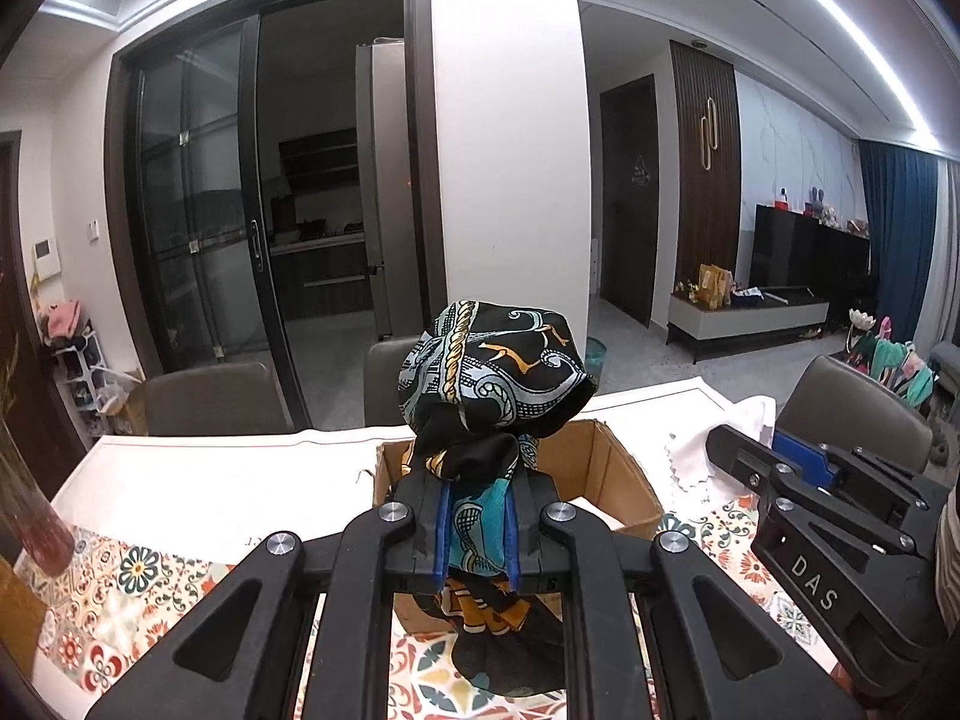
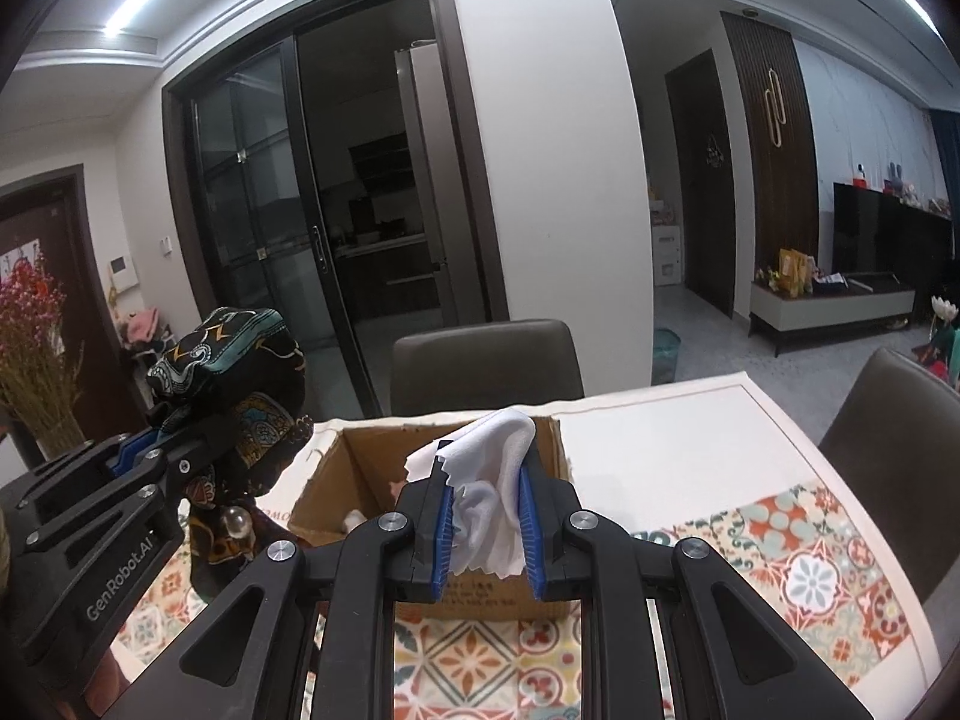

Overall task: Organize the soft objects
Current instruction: 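Lift and carry the scarf and zigzag cloth over the box with both tools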

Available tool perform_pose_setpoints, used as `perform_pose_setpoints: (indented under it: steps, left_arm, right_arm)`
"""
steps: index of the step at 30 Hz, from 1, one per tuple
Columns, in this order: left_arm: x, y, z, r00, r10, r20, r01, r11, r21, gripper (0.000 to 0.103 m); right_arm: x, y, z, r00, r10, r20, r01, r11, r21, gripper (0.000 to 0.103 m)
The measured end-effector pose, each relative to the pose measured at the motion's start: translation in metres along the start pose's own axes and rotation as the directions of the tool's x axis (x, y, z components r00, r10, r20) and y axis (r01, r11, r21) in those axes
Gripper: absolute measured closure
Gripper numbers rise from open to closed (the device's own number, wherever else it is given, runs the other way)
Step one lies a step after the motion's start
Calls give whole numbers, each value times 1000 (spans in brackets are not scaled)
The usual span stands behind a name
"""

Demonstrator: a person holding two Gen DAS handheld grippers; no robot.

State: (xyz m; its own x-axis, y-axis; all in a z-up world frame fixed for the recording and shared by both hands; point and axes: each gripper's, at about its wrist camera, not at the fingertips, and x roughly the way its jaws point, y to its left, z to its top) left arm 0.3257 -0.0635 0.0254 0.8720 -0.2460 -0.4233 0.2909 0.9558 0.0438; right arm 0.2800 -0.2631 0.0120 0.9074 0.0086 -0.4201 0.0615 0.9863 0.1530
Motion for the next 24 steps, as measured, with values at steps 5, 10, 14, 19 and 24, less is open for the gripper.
perform_pose_setpoints:
  steps: [5, 10, 14, 19, 24]
  left_arm:
    - [14, 6, 12, 1000, 2, 7, -2, 1000, -24, 88]
    - [34, 12, 26, 1000, 2, 17, -1, 999, -41, 88]
    - [55, 15, 30, 1000, 2, 4, -2, 999, -33, 88]
    - [79, 15, 32, 1000, 5, -9, -6, 999, -45, 88]
    - [102, 14, 35, 1000, 15, -13, -16, 999, -51, 88]
  right_arm:
    - [16, 5, 16, 1000, 16, 14, -16, 1000, -9, 83]
    - [30, 5, 27, 999, 34, 24, -34, 999, -8, 83]
    - [45, 5, 35, 999, 29, 27, -28, 999, -14, 83]
    - [64, 4, 39, 1000, 22, 20, -21, 999, -33, 83]
    - [85, 6, 43, 1000, 19, 10, -18, 999, -46, 83]
